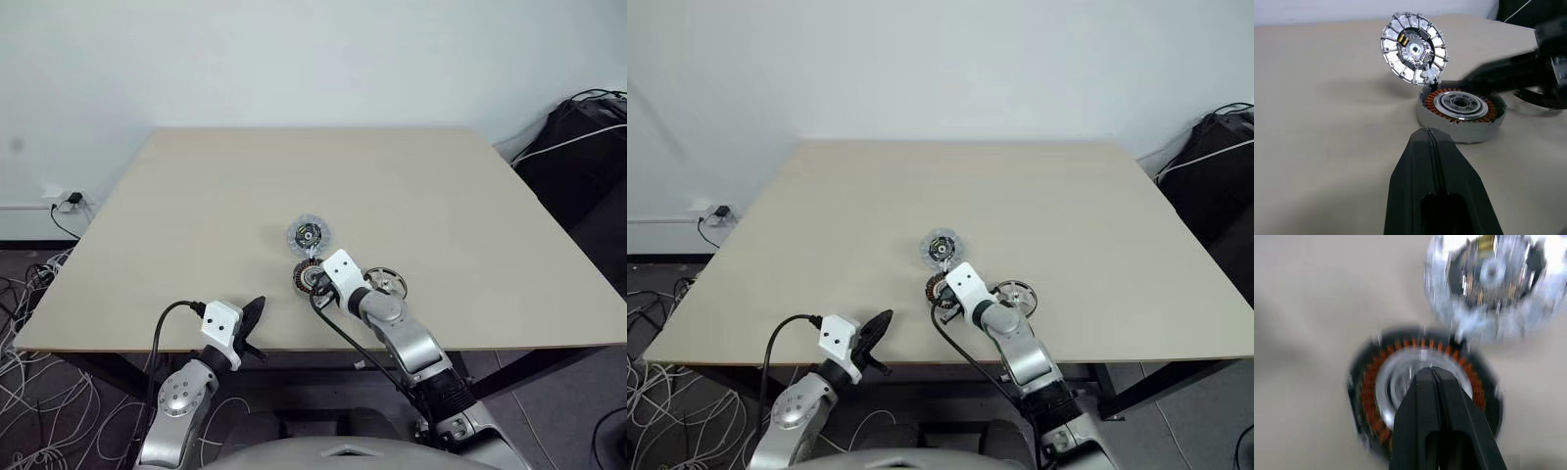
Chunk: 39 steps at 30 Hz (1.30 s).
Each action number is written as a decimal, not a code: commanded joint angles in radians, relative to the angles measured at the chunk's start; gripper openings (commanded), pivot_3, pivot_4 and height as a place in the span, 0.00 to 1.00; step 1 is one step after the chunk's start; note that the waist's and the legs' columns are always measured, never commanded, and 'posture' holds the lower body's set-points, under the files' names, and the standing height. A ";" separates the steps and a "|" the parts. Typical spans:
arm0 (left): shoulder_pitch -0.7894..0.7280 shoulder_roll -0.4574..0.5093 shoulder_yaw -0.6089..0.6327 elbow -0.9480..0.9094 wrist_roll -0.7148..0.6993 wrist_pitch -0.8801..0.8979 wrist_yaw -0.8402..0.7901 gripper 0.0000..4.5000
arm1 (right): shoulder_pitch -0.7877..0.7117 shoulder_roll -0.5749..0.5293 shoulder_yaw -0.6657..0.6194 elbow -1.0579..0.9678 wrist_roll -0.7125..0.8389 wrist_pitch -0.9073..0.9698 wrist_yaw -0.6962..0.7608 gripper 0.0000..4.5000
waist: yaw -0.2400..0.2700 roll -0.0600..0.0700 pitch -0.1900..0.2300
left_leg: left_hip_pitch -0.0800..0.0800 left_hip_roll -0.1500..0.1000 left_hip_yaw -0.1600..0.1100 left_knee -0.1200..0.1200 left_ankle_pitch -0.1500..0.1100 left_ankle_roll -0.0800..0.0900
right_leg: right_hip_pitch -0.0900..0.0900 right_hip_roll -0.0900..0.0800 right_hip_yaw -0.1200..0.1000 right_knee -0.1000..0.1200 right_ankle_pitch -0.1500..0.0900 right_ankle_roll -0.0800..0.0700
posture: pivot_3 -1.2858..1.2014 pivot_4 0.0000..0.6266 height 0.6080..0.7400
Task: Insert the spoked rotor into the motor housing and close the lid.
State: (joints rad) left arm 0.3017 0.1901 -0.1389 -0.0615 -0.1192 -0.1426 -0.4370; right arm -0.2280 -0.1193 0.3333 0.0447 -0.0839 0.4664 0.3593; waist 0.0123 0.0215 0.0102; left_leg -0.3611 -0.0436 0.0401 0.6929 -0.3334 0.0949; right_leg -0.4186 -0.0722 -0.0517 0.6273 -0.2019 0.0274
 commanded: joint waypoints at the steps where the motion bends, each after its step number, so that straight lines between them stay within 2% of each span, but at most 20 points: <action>1: -0.011 -0.001 -0.003 -0.029 -0.002 -0.003 0.001 0.00 | -0.039 0.015 -0.021 -0.058 -0.002 -0.035 -0.025 0.01 | 0.001 0.000 0.000 | 0.000 0.000 0.000 0.000 0.001 -0.001 | 0.000 0.000 0.000 0.000 0.000 0.000 | 0.52 0.00 1.00; 5: -0.008 -0.009 -0.001 -0.041 -0.002 0.002 0.015 0.00 | -0.007 0.013 -0.058 -0.111 0.014 -0.071 -0.053 0.01 | 0.005 0.000 0.000 | 0.000 -0.001 0.000 -0.001 0.001 -0.002 | 0.000 -0.001 0.000 0.000 0.000 0.000 | 0.52 0.00 1.00; 10: -0.003 -0.014 0.001 -0.052 -0.010 0.025 0.027 0.00 | 0.116 -0.035 -0.151 -0.281 0.073 -0.032 -0.037 0.01 | 0.007 -0.001 0.000 | -0.002 -0.002 0.000 -0.001 -0.001 0.000 | -0.001 -0.002 0.000 -0.001 0.000 0.000 | 0.52 0.00 1.00; 11: -0.003 -0.013 0.001 -0.053 -0.013 0.031 0.026 0.00 | 0.149 -0.047 -0.177 -0.321 0.086 -0.018 -0.039 0.04 | 0.007 -0.001 0.000 | -0.002 -0.003 0.000 -0.001 -0.001 0.001 | -0.002 -0.002 0.000 -0.001 0.000 0.000 | 0.52 0.00 1.00; 13: -0.004 -0.010 0.002 -0.053 -0.017 0.041 0.023 0.00 | 0.212 -0.070 -0.229 -0.391 0.106 0.004 -0.045 0.13 | 0.009 -0.001 0.000 | -0.003 -0.003 0.000 -0.001 -0.001 0.001 | -0.002 -0.002 0.000 -0.001 0.000 0.000 | 0.52 0.00 1.00; 19: -0.028 0.000 0.002 -0.041 -0.024 0.071 0.007 0.00 | 0.373 -0.094 -0.371 -0.513 0.162 0.058 -0.077 0.58 | 0.013 -0.001 0.000 | -0.003 -0.002 0.000 -0.001 -0.002 0.003 | -0.002 -0.002 0.000 -0.001 0.000 0.000 | 0.52 0.00 1.00; 25: -0.049 0.008 0.006 -0.034 -0.029 0.098 -0.007 0.00 | 0.450 -0.012 -0.477 -0.506 0.247 0.100 -0.140 1.00 | 0.016 -0.001 0.000 | 0.000 0.000 0.000 -0.001 -0.002 0.003 | 0.000 -0.001 0.000 0.000 0.000 0.000 | 0.52 0.00 1.00; 33: -0.054 0.011 0.006 -0.034 -0.028 0.121 -0.010 0.00 | 0.405 0.161 -0.647 -0.438 0.456 0.246 -0.255 1.00 | 0.016 0.000 0.000 | 0.000 0.001 0.000 -0.001 -0.001 0.003 | 0.001 0.000 0.000 -0.001 0.000 0.000 | 0.52 0.00 1.00; 39: -0.043 0.009 0.008 -0.042 -0.028 0.130 -0.006 0.00 | 0.342 0.195 -0.733 -0.406 0.601 0.348 -0.299 1.00 | 0.015 0.002 0.002 | 0.000 0.001 0.000 -0.001 -0.002 0.003 | 0.000 0.000 0.001 -0.001 0.000 0.000 | 0.52 0.00 1.00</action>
State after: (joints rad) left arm 0.2654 0.1986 -0.1364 -0.0699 -0.1376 -0.0076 -0.4409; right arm 0.1398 0.0698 -0.3821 -0.3501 0.4740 0.8002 0.0718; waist 0.0274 0.0238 0.0117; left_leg -0.3613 -0.0426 0.0402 0.6913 -0.3351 0.0975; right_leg -0.4190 -0.0721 -0.0511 0.6265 -0.2024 0.0272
